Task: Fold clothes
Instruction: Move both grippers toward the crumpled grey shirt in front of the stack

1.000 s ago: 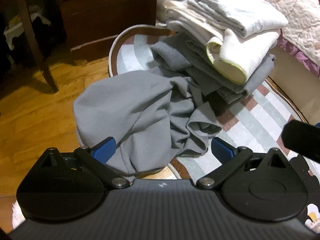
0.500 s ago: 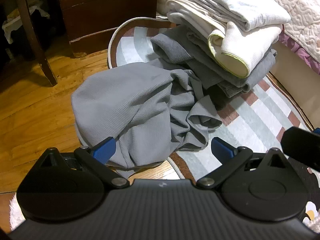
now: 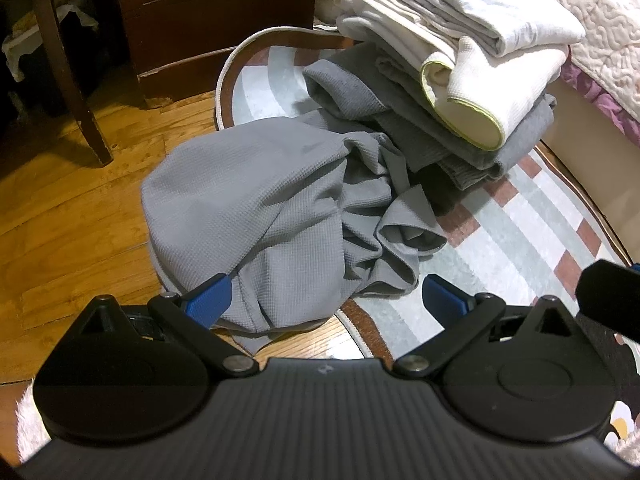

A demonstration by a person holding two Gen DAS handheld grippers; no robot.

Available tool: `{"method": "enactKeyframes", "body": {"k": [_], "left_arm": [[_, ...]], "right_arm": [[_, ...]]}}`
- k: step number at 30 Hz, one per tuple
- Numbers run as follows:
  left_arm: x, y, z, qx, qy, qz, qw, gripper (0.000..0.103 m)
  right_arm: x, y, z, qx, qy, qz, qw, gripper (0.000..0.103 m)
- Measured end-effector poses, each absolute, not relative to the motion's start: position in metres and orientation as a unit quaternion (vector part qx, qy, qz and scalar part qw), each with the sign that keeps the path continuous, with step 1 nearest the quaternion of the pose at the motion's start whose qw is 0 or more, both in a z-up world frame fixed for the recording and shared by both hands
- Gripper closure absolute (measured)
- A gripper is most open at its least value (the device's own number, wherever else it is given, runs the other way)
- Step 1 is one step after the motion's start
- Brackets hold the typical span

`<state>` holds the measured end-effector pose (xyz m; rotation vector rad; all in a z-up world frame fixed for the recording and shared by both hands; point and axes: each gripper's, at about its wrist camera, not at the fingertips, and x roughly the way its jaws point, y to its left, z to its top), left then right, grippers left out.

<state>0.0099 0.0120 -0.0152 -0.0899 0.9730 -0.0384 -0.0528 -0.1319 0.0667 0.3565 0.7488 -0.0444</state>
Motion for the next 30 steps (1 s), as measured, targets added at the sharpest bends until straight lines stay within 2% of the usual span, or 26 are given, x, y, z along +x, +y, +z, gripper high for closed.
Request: {"method": "enactKeyframes", "body": {"k": [25,30], "left_arm": [[0.015,0.013,-0.025,-0.041,0.478,-0.007,0.877,0.0],[0.037,0.02,-0.018,-0.055,0.444,-0.005,0.894,0.0]], "right_arm": [[-0.049,-0.141,0.059,0.202,0.372,-0.01,0.906,0.005],[-0.04,-0.152,0.048,0.24,0.359,0.017,0.902,0.005]]}}
